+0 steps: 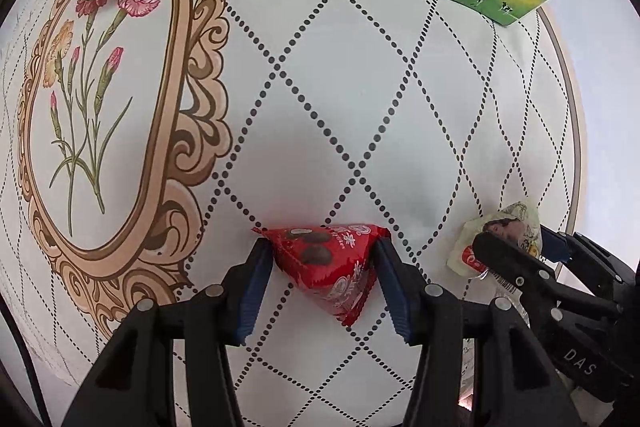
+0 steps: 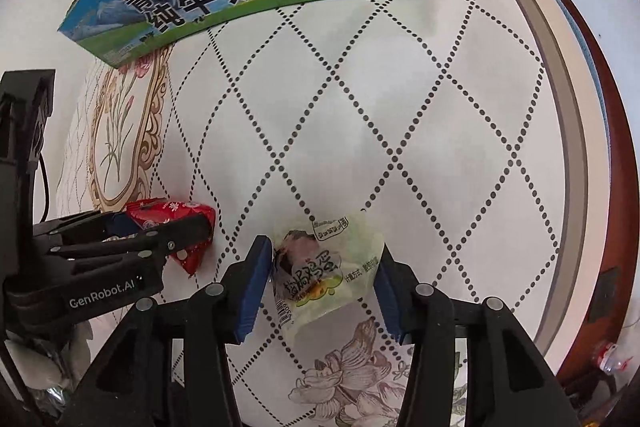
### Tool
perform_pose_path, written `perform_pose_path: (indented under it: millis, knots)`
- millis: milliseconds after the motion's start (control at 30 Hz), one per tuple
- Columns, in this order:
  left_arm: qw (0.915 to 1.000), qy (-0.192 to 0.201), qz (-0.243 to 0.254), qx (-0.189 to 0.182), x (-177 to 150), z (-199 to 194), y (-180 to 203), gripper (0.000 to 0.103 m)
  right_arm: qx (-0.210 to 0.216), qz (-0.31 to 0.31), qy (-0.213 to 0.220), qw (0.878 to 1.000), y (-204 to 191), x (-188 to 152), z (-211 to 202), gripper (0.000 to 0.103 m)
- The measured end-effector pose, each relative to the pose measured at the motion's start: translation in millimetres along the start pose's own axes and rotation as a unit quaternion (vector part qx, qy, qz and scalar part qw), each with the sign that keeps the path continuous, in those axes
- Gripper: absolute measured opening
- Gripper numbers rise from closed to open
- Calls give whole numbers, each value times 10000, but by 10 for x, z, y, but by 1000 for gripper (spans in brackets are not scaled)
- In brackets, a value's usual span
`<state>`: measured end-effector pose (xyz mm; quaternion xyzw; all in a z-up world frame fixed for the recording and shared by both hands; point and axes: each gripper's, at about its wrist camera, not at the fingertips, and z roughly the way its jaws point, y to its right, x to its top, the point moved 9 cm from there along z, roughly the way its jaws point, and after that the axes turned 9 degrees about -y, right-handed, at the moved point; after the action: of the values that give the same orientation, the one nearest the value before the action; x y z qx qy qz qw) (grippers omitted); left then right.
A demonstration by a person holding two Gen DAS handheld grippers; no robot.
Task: Organize snacks
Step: 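Lift both packets and carry them over the cardboard box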
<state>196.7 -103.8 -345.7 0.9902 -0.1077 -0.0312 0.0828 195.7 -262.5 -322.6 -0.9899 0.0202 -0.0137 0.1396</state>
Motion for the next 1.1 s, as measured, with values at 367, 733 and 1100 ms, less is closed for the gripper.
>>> perform_pose_path:
  millis: [367, 733, 1100]
  knots:
    - [9998, 137, 25, -108, -109, -151, 47, 49, 217, 226, 253, 9992, 63, -2, -76, 43]
    - [9952, 810, 267, -485, 186, -1194, 302, 45, 594, 52, 878, 9944, -146, 317, -900, 43]
    - [9895, 1216, 627, -474, 1000, -2006, 183, 47, 627, -244, 1771, 9819, -304, 1452, -1979, 43]
